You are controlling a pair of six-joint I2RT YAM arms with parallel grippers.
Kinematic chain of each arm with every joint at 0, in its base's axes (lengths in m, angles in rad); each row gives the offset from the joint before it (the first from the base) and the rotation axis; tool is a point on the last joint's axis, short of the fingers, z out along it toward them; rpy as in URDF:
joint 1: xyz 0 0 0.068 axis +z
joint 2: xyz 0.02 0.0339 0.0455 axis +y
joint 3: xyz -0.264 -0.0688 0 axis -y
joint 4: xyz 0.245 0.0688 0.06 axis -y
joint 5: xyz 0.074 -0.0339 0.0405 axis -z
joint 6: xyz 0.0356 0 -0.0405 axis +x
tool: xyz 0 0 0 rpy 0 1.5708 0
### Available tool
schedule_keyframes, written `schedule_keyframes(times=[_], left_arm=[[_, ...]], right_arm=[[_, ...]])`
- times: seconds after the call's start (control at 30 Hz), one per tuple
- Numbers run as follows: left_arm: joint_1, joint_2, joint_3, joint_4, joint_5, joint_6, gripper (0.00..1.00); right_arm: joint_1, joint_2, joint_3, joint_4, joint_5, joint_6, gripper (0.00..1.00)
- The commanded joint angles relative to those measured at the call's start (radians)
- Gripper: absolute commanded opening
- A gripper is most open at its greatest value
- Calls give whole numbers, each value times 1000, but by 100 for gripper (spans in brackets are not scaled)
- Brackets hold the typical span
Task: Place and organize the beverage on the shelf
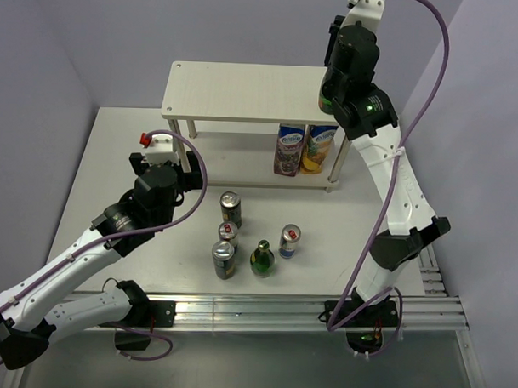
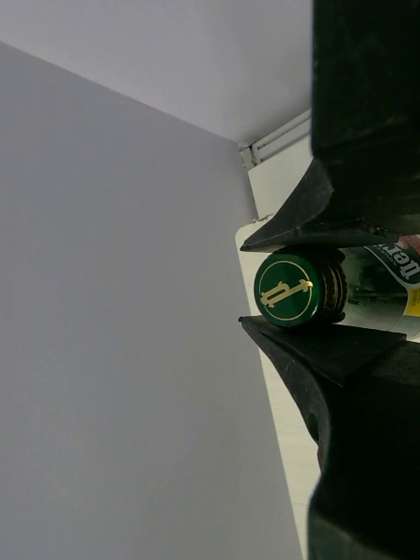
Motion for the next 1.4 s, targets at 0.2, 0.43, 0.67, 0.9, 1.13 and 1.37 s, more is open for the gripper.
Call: schedule_keyframes(times=[0.2, 0.43, 0.67, 0.9, 1.13, 1.37], left_arm=[[8, 0, 26, 6, -4, 2, 99], [9, -3, 26, 6, -9, 2, 99], [13, -3, 26, 6, -10, 2, 99], [20, 0, 24, 8, -15, 3, 99], [29, 3, 23, 11, -18, 3, 99], [37, 12, 6, 41, -63, -1, 99]], right_arm=[[-4, -10, -78, 142, -20, -7, 0], [-2, -59, -165, 166, -20, 9, 79], [13, -117, -242, 172, -6, 20, 100], [71, -249, -386, 188, 39, 57, 100], [159, -404, -547, 165, 124, 130, 100], [480, -670, -970, 162, 96, 245, 99]])
